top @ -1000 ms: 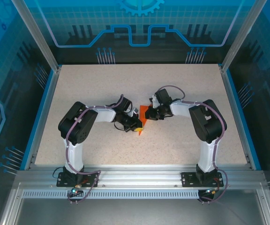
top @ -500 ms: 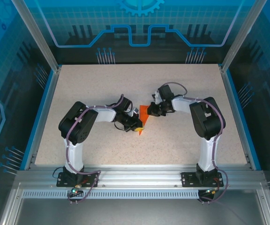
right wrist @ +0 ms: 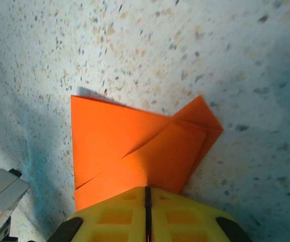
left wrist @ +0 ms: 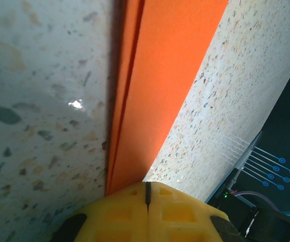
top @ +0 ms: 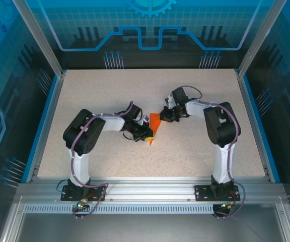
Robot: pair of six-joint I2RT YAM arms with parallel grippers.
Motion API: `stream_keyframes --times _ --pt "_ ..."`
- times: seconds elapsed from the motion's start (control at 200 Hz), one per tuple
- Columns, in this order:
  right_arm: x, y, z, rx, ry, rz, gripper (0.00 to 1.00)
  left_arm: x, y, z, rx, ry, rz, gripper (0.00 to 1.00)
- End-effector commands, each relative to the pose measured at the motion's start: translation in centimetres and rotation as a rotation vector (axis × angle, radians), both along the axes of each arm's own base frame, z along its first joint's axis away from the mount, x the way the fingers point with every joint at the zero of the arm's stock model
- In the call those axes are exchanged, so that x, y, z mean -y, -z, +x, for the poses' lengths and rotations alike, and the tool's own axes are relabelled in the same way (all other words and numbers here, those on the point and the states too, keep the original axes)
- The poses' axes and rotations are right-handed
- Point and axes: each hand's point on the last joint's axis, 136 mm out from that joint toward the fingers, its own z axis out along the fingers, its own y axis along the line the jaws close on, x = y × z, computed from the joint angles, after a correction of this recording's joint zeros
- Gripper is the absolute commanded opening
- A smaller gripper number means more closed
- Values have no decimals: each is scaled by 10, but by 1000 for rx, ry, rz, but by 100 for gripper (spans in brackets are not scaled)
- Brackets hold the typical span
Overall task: Fold a paper plane with a square sheet of paper (fold left side to right side)
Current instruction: Fold the wing for the fifth time at the center of the table.
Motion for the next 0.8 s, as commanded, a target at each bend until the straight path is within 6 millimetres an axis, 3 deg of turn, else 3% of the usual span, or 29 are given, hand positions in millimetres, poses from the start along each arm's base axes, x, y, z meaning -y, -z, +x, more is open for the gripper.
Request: stream_keyframes --times 0.0,0.425,0.795 --pt "26 10 24 28 56 -63 10 -19 38 -25 -148 -25 123 0" --pt "42 16 43 17 95 -62 10 -18 38 -25 -147 -25 120 0" --pt "53 -1 70 49 127 -42 9 -17 37 -25 -143 -23 117 0"
